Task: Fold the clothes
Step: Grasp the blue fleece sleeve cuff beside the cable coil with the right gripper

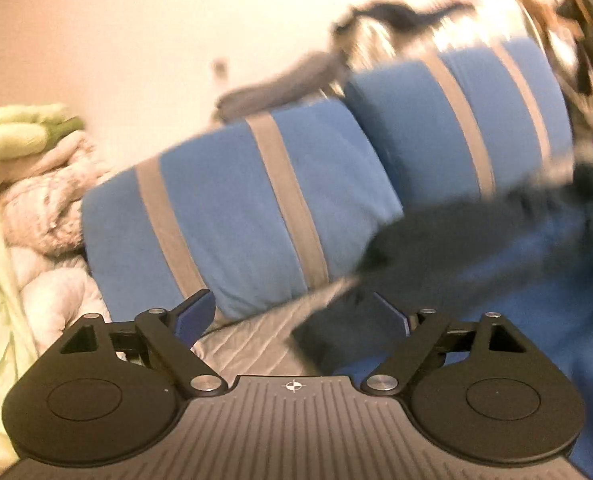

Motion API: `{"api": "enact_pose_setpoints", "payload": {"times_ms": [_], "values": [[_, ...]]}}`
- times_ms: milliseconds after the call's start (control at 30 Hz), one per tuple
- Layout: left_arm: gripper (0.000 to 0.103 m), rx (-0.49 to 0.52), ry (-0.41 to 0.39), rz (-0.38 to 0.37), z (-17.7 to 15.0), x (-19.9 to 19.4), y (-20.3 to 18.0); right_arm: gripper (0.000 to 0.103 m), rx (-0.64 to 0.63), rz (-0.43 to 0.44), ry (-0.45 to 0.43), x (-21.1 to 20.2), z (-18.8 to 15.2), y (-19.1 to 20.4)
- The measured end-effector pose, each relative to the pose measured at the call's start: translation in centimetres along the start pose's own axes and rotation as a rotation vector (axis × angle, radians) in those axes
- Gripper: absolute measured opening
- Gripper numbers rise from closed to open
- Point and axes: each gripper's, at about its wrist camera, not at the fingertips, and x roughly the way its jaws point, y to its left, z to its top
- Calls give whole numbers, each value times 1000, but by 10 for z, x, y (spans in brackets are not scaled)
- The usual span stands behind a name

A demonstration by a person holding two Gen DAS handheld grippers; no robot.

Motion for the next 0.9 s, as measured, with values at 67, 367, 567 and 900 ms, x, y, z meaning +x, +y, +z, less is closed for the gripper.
{"api": "enact_pose_setpoints", "payload": {"times_ms": [67,367,567,900], "values": [[87,-103,-6,-34,17,-13,5,103,56,-13,-21,-12,1,-15],[88,-237,-72,-199,79,-52,-18,103,242,-132,-141,-91,13,-101],[88,-393,-63,-322,100,-38,-56,103,388,-268,-175,-121,1,-152],[88,-363,-60,-369,51,26,-171,103,501,-380,-53,-58,-66,-159]]}}
